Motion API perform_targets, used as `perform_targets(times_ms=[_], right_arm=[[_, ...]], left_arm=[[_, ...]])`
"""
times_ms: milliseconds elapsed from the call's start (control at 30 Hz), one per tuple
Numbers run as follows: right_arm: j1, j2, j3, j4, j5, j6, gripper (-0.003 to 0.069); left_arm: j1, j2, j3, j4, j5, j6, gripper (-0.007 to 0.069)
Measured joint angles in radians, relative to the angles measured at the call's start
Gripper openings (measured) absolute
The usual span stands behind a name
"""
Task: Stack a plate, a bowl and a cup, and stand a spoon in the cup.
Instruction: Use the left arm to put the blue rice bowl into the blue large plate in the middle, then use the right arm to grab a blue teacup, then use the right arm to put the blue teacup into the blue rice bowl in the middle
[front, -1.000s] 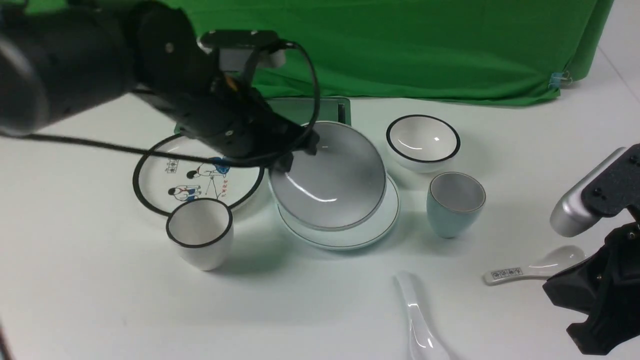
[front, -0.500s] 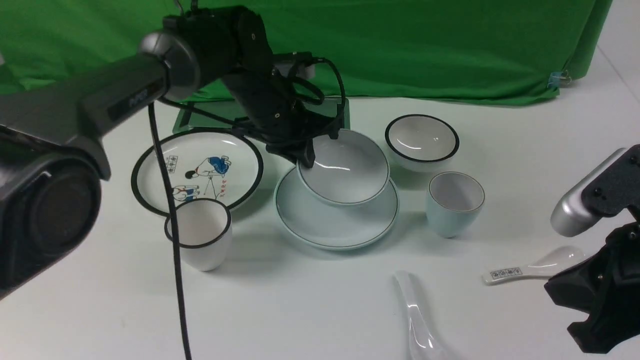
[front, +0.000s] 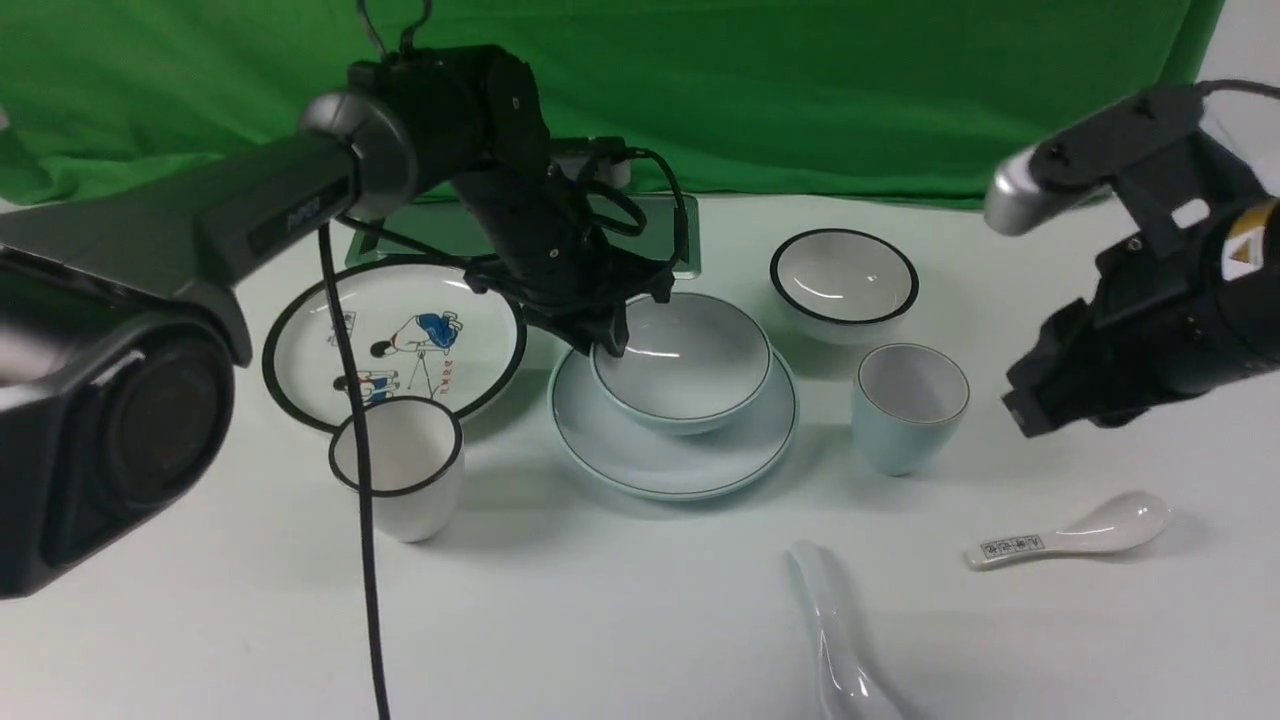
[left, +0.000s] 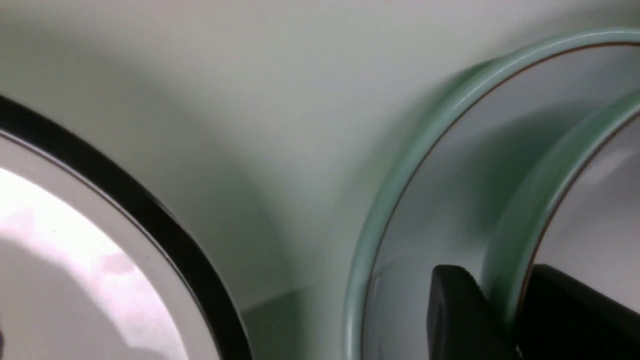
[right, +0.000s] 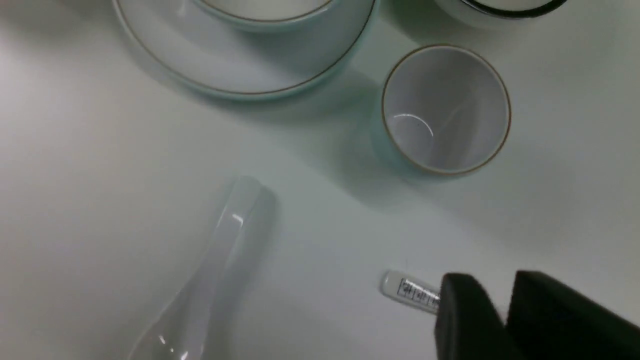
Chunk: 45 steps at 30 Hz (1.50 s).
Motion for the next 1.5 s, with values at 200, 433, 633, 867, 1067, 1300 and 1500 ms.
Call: perform_targets(times_ms=[200,433,633,867,1067,1300,1500], right_arm=[[-0.069,0.201,-0.119,-0.006,-0.011,0.054,0.0488],[-0.122,0.386,-0.227,-0.003,-0.051,0.084,0.0473],[-0.122,0.544,-0.272,0.036,-0.059,0.062,0.0377],[-0.121,0.576,-0.316,0.047,0.016,0.009,0.0083],[-0.068,0.575,-0.506,0.098,0.188,-0.065,0.0085],[0.075,0.664,-0.775,0.136,0.226,-0.083,0.0085],[0.112,0.865,-1.017,0.125,0.283,-0.015,0.0085]], left_arm=[[0.0,-0.027,-0.168,0.11,0.174,-0.002,0.0409],[-0.035,-0.262,-0.179,0.258,0.187,-0.005,0.0395],[-0.083,-0.497,-0.009,0.32,0.191,-0.009,0.0176],[-0.107,-0.749,0.37,0.308,0.115,-0.009,-0.0014],[-0.108,-0.991,0.682,0.294,0.004,-0.018,-0.0029],[-0.108,-1.142,0.908,0.283,-0.108,-0.036,-0.003],[-0.108,-1.192,1.008,0.278,-0.121,-0.041,-0.003]])
